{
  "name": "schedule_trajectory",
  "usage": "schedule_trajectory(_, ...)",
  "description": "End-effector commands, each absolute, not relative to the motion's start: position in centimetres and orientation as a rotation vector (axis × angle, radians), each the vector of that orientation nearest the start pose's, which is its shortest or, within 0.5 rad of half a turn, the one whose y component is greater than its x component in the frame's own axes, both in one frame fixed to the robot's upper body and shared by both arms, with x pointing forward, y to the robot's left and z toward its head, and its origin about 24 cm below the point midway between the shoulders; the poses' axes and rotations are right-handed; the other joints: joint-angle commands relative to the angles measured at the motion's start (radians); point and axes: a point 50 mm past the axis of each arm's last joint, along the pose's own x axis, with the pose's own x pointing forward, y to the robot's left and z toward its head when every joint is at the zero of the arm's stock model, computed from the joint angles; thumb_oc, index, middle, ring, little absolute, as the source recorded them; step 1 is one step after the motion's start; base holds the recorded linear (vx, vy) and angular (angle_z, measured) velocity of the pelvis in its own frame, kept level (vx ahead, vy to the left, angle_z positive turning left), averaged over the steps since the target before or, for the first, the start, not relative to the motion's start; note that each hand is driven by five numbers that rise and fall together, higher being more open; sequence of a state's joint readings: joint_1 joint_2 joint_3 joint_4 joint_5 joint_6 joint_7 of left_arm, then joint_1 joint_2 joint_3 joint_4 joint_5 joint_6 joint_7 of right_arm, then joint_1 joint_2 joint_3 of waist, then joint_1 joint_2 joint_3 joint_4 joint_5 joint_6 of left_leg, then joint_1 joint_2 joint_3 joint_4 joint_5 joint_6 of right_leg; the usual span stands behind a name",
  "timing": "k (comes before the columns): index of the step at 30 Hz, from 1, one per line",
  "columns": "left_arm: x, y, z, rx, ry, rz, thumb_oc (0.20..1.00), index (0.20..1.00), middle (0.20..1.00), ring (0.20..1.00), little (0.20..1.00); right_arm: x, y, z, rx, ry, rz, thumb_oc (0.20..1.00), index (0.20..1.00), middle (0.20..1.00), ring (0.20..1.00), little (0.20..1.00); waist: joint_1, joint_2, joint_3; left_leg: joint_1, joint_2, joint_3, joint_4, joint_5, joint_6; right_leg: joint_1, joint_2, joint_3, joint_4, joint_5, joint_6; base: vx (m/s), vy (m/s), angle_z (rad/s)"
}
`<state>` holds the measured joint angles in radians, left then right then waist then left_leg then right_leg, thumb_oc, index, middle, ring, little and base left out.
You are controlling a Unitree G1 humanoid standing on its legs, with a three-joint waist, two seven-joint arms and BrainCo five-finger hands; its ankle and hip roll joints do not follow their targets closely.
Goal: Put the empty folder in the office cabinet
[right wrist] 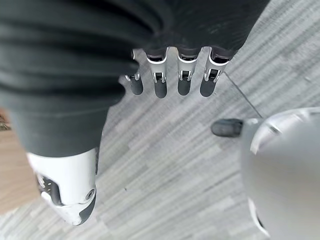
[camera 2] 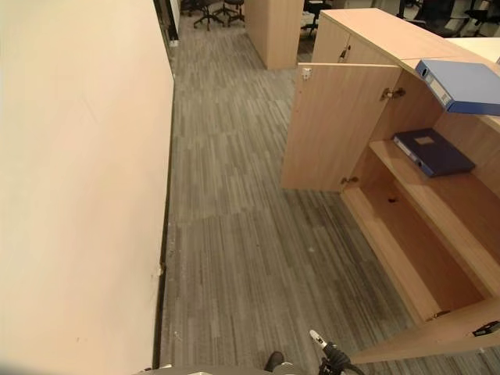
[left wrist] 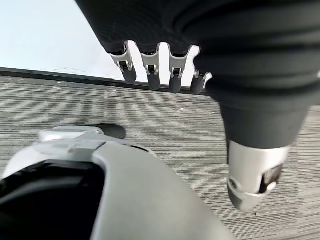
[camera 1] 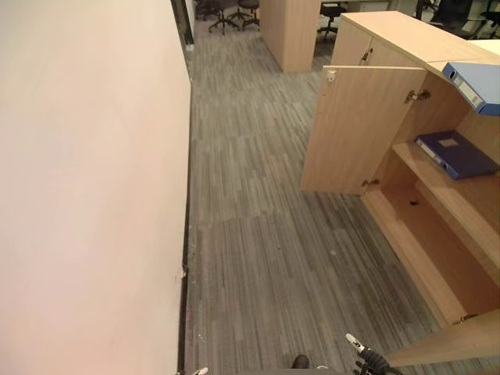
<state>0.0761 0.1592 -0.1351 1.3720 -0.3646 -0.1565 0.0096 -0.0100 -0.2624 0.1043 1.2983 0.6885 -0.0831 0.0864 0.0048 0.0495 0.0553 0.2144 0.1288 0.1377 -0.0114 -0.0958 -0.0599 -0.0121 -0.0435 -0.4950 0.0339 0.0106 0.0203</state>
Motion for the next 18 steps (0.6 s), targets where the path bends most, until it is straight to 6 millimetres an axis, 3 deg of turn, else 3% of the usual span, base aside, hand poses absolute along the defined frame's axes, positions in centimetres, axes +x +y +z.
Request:
schedule_trajectory(1,5.0,20.5,-17.4,-0.047,1.238,0.251,1.000,1.000,1.000,1.000,1.000,9.7,-23.2,-16.1,0.389,1.063,-0.445,1.000,1.000,1.000,1.000,1.000,-0.008,-0.004,-0.013,0.052,-0.101,-0.020,0.006,-0.056,0.014,-0.086,-0.053,-0.006,-0.026,0.100,0.104,0.26,-0.131,0.15)
schedule_trajectory(5,6.0,20.8,-17.2,-0.060,1.203,0.279,1.000,1.000,1.000,1.000,1.000,9.6,-23.4,-16.1,0.373,1.066,-0.440,1.000,1.000,1.000,1.000,1.000,-0.011,-0.005,-0.014,0.017,-0.036,-0.013,0.167,0.055,-0.057,-0.040,-0.021,-0.002,0.014,0.024,0.056,0.30,-0.209,0.13)
schedule_trajectory(9,6.4,21.4,-17.0,-0.075,1.186,0.313,1.000,1.000,1.000,1.000,1.000,9.5,-23.8,-16.0,0.347,1.072,-0.441,1.000,1.000,1.000,1.000,1.000,0.017,-0.038,0.020,-0.177,0.020,-0.002,0.639,0.218,-0.087,0.030,0.005,0.023,0.017,-0.049,-0.024,0.17,-0.227,-0.08)
schedule_trajectory(10,6.4,21.4,-17.0,-0.075,1.185,0.313,1.000,1.000,1.000,1.000,1.000,9.6,-23.8,-16.0,0.348,1.072,-0.441,1.000,1.000,1.000,1.000,1.000,0.016,-0.036,0.019,-0.182,0.023,-0.004,0.647,0.215,-0.089,0.028,0.008,0.022,0.017,-0.050,-0.025,0.19,-0.211,-0.40)
schedule_trajectory(11,6.2,21.6,-17.0,-0.084,1.185,0.336,1.000,1.000,1.000,1.000,1.000,9.7,-24.2,-15.8,0.339,1.070,-0.448,1.000,1.000,1.000,1.000,1.000,0.038,-0.054,0.044,-0.271,0.034,0.022,0.785,0.210,-0.075,0.062,0.000,0.038,0.016,-0.073,-0.039,0.18,-0.130,-0.42)
schedule_trajectory(12,6.1,21.6,-17.0,-0.089,1.188,0.340,1.000,1.000,1.000,1.000,1.000,9.8,-24.2,-15.8,0.340,1.069,-0.448,1.000,1.000,1.000,1.000,1.000,0.046,-0.055,0.047,-0.302,0.045,0.040,0.797,0.190,-0.064,0.074,-0.001,0.049,0.015,-0.082,-0.041,0.35,-0.101,-0.34)
schedule_trajectory(13,5.3,21.5,-17.1,-0.099,1.210,0.351,1.000,1.000,1.000,1.000,1.000,9.5,-24.2,-15.9,0.341,1.077,-0.446,1.000,1.000,1.000,1.000,1.000,0.061,-0.066,0.049,-0.380,0.065,0.068,0.757,0.131,-0.040,0.102,-0.021,0.068,0.017,-0.100,-0.032,0.29,0.050,-0.16)
schedule_trajectory(15,4.5,21.6,-17.2,-0.097,1.231,0.361,1.000,1.000,1.000,1.000,1.000,9.2,-24.3,-15.9,0.324,1.088,-0.438,1.000,1.000,1.000,1.000,1.000,0.078,-0.074,0.052,-0.428,0.066,0.059,0.623,0.081,-0.018,0.128,-0.040,0.089,0.009,-0.105,-0.012,0.29,0.134,-0.44)
schedule_trajectory(17,4.3,21.7,-17.2,-0.102,1.237,0.368,1.000,1.000,1.000,1.000,1.000,9.1,-24.4,-15.9,0.308,1.094,-0.428,1.000,1.000,1.000,1.000,1.000,0.095,-0.073,0.051,-0.440,0.059,0.022,0.410,0.092,-0.019,0.151,-0.056,0.106,0.001,-0.110,0.010,0.24,0.193,-0.53)
schedule_trajectory(18,4.2,21.8,-17.2,-0.105,1.238,0.377,1.000,1.000,1.000,1.000,1.000,9.0,-24.4,-15.9,0.301,1.096,-0.427,1.000,1.000,1.000,1.000,1.000,0.100,-0.074,0.052,-0.439,0.063,0.002,0.297,0.130,-0.030,0.167,-0.064,0.111,0.000,-0.117,0.020,0.22,0.221,-0.40)
